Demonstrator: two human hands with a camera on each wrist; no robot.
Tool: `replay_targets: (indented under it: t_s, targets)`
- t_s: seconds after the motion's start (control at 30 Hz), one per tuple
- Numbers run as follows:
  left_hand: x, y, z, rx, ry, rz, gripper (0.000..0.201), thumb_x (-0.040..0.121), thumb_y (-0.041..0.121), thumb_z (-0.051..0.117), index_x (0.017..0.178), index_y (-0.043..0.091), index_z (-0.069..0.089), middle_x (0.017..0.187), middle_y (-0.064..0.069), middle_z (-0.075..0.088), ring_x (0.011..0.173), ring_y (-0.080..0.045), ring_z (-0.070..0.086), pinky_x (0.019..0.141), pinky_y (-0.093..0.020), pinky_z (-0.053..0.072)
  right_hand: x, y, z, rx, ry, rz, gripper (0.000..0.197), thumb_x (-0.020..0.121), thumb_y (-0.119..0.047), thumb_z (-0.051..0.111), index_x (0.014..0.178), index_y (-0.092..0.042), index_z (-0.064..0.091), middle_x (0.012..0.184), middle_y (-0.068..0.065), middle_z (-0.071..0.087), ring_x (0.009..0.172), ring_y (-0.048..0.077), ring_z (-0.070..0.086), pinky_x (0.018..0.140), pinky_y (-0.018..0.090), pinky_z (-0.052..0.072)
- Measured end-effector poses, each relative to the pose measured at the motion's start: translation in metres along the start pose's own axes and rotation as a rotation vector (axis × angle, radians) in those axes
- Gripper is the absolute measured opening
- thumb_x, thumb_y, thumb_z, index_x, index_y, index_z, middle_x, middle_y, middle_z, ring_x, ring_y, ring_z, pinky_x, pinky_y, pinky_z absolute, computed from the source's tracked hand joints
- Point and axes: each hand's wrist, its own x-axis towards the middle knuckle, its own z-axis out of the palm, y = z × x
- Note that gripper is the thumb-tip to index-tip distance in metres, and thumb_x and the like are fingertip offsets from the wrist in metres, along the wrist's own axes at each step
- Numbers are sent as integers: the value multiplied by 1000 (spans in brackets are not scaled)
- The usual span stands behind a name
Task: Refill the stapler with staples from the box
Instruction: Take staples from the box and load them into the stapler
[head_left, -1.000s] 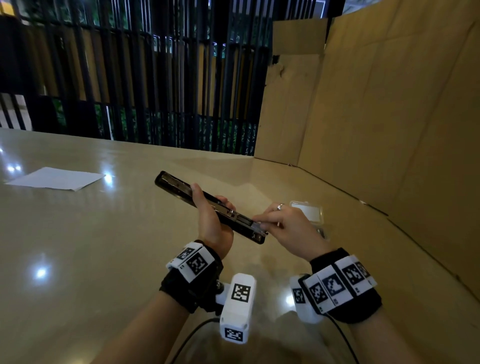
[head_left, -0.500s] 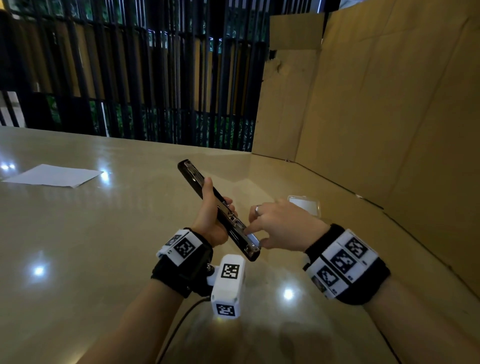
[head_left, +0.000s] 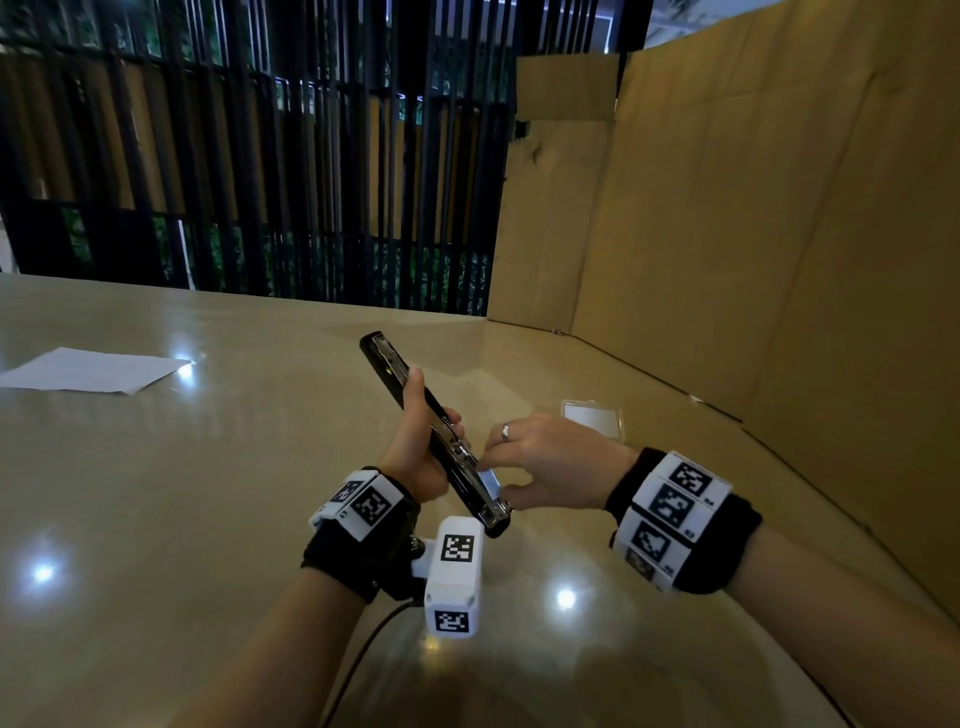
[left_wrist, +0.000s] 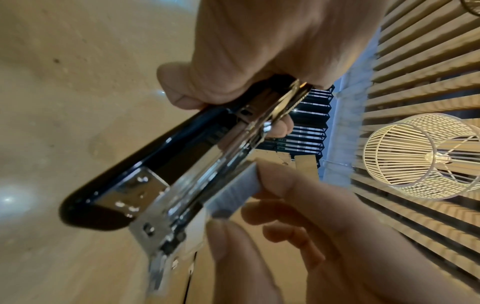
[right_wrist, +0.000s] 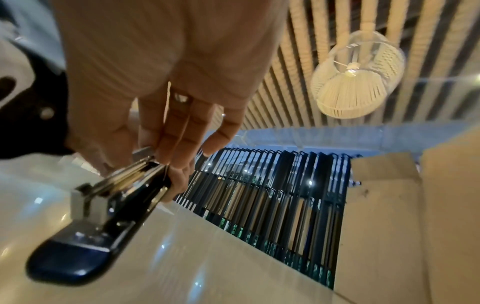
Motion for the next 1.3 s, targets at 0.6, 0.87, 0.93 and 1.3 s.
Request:
replay_targets:
  t_s: [0.6,0.87,0.93,1.3]
  targets:
    - [-10,7,5,182,-147,-90,71,74,79,32,51,13,44,41,1,44,32,-14,42,48,-24,35,-13,-1,3,244,145,52,35,78,-15,62,113,-9,63,103,10,65,84,24,62,78,35,50]
    - [-13,5,8,236,-185,-97,71,75,79,31,51,13,45,39,2,44,35,-14,41,50,-24,33,-15,-2,2,249,190,60,35,77,-19,62,110,-8,66,103,12,66,82,24,64,76,36,53]
    - [-13,5,8,237,-202,-97,71,74,79,33,51,13,46,40,2,44,36,-14,41,52,-24,34,-16,-3,3,258,194,78,35,77,-21,62,110,-10,66,105,10,66,90,21,63,80,32,51]
    - [-19,6,11,274,-187,-82,70,74,78,34,51,13,45,40,2,44,33,-13,41,48,-23,33,-20,-22,15,178,293,184,40,80,-38,47,109,-18,67,105,3,65,87,20,63,68,33,51]
